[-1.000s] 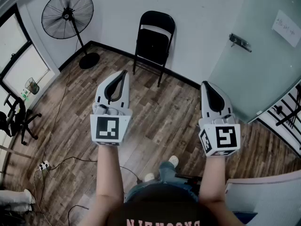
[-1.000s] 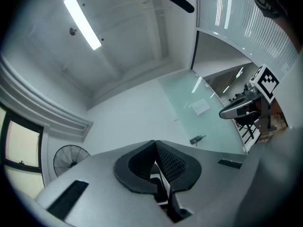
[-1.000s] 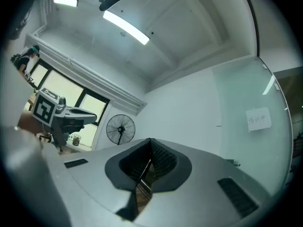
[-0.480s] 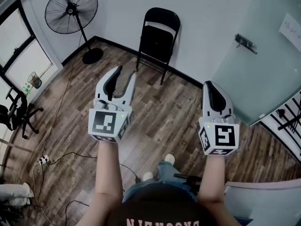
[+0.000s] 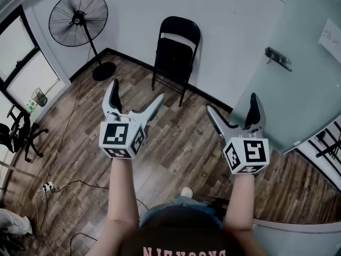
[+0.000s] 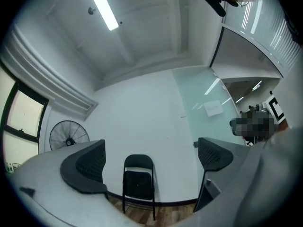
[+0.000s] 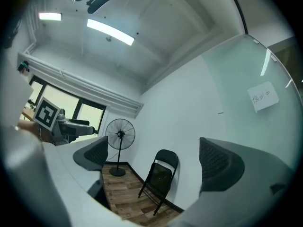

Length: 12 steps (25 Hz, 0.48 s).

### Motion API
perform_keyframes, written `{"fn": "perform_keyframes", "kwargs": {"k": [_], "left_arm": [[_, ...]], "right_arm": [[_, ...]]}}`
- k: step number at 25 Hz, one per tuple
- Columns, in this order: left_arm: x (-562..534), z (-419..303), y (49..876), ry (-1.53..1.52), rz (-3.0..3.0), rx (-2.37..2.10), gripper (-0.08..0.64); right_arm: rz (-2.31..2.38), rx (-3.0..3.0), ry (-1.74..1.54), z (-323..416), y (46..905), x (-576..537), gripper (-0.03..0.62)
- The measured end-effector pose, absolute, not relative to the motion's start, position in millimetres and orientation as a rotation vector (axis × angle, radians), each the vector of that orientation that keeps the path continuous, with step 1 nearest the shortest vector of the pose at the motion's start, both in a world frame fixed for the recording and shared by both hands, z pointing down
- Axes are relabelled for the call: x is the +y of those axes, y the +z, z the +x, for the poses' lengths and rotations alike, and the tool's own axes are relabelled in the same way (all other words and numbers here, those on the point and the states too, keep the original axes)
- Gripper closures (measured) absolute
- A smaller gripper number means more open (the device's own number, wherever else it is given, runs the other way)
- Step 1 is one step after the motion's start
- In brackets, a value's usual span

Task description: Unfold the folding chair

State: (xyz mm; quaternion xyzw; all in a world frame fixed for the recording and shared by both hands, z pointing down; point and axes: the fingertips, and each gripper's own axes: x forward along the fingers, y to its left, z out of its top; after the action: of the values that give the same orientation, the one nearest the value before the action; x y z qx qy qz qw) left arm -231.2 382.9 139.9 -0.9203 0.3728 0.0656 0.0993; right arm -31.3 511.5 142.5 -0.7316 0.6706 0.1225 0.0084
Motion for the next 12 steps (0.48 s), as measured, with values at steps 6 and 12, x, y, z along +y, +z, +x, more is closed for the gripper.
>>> {"fn": "perform_keyframes", "kwargs": {"k": [6,12], "left_arm": [[355,-182,137,0.198,-2.693,1.155,-0.012],[328,-150,134,0.161,-2.665,1.177,-0.012]], "right_arm": [[-2.308,2.136,0.387,22,148,486,0.017],[-2.332,2.127,0.357,64,156,458,0.017]]}}
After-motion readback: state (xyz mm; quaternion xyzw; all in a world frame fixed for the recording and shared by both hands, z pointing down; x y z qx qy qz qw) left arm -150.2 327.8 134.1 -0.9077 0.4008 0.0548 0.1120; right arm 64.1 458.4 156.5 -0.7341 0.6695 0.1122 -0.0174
